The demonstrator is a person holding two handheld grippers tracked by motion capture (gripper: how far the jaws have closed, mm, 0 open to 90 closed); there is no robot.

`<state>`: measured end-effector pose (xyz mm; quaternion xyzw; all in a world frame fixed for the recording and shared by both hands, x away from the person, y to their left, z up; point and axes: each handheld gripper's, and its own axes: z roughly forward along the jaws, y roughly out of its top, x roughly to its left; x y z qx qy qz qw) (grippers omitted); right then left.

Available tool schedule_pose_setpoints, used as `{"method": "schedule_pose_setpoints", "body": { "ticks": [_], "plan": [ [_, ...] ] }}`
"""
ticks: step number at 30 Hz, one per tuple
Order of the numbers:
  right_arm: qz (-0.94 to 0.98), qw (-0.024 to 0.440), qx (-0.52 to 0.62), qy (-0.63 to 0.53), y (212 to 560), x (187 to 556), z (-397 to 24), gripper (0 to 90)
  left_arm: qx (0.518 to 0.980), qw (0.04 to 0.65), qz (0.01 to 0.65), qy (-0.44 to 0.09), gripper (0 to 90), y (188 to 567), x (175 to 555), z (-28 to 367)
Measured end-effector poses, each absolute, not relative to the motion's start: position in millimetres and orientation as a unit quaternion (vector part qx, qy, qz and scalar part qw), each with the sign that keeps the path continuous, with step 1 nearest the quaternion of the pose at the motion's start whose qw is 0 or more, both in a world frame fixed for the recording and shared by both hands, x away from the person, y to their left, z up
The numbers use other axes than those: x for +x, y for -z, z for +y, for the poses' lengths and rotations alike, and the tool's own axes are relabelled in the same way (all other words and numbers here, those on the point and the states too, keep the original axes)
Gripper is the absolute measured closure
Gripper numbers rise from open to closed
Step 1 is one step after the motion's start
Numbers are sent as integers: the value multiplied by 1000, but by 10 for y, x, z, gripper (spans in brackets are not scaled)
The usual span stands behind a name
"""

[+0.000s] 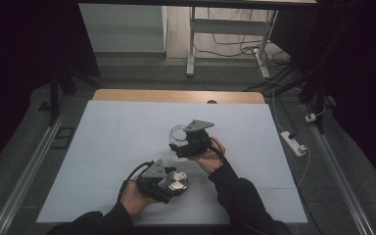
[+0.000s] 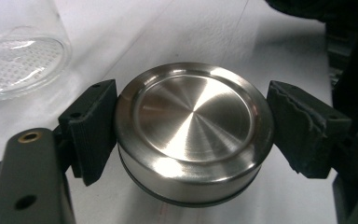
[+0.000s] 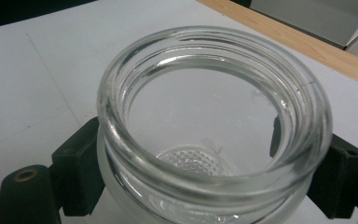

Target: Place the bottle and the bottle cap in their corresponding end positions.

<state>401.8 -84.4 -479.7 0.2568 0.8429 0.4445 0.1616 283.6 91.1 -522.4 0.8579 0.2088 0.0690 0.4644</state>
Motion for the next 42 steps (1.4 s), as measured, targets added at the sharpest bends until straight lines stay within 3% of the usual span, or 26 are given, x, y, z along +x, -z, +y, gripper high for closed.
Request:
{"method": "schedule_pose_setpoints", "body": {
  "ticks": [35,42],
  "plan": [
    [854,152,271,-416,5049,4154,-777,137,893,388,218,-62,202,5422,2917,777],
    [857,137,270,-416,5039,4152,-768,32,886,398,234,-39,123,5381,2949,813]
  ]
}}
